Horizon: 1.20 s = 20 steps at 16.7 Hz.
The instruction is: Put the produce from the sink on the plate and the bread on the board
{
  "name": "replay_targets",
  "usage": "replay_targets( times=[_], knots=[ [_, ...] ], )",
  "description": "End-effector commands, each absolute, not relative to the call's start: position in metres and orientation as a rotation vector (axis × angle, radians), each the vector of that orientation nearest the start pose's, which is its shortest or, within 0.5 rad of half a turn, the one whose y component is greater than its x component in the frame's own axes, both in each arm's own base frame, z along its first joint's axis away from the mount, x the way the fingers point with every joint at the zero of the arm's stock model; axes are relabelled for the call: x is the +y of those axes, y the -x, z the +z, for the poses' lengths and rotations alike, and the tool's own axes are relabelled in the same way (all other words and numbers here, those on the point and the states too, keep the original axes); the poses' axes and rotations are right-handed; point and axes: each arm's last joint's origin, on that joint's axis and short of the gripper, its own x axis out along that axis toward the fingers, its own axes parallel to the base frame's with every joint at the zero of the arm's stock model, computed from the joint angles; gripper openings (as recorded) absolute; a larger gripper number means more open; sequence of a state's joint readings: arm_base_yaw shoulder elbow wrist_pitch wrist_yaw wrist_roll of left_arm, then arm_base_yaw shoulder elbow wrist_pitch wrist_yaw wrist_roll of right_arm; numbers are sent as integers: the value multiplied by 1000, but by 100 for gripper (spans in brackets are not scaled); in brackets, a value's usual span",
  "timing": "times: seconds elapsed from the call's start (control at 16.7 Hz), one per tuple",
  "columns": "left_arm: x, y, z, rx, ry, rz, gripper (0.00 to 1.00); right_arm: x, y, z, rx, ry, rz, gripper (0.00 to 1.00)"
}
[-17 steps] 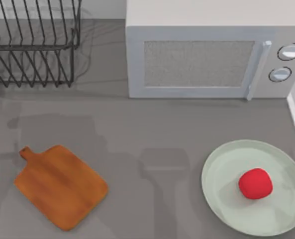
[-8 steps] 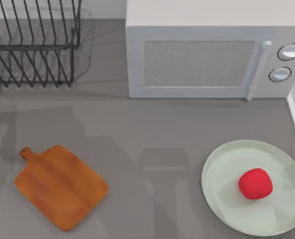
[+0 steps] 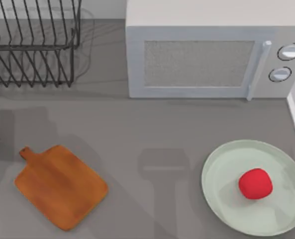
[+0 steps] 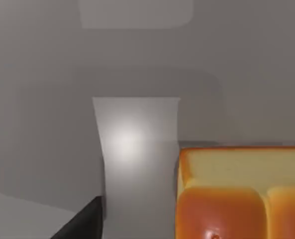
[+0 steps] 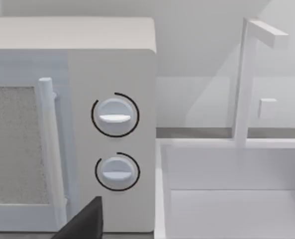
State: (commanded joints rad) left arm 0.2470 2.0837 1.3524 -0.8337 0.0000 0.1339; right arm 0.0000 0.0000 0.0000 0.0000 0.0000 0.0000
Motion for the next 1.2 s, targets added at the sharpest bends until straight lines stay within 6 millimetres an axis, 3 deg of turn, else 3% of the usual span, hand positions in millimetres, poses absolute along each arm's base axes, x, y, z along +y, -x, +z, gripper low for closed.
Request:
replay_targets(
  times=[0.3,1.08,1.2],
  knots=[
    [95,-365,102,1569,93,97,100,-1,-106,160,0,0,0,100],
    [95,-365,102,1569,93,97,2,-1,-106,160,0,0,0,100],
    [95,-365,102,1569,93,97,0,-1,-106,160,0,0,0,100]
  ],
)
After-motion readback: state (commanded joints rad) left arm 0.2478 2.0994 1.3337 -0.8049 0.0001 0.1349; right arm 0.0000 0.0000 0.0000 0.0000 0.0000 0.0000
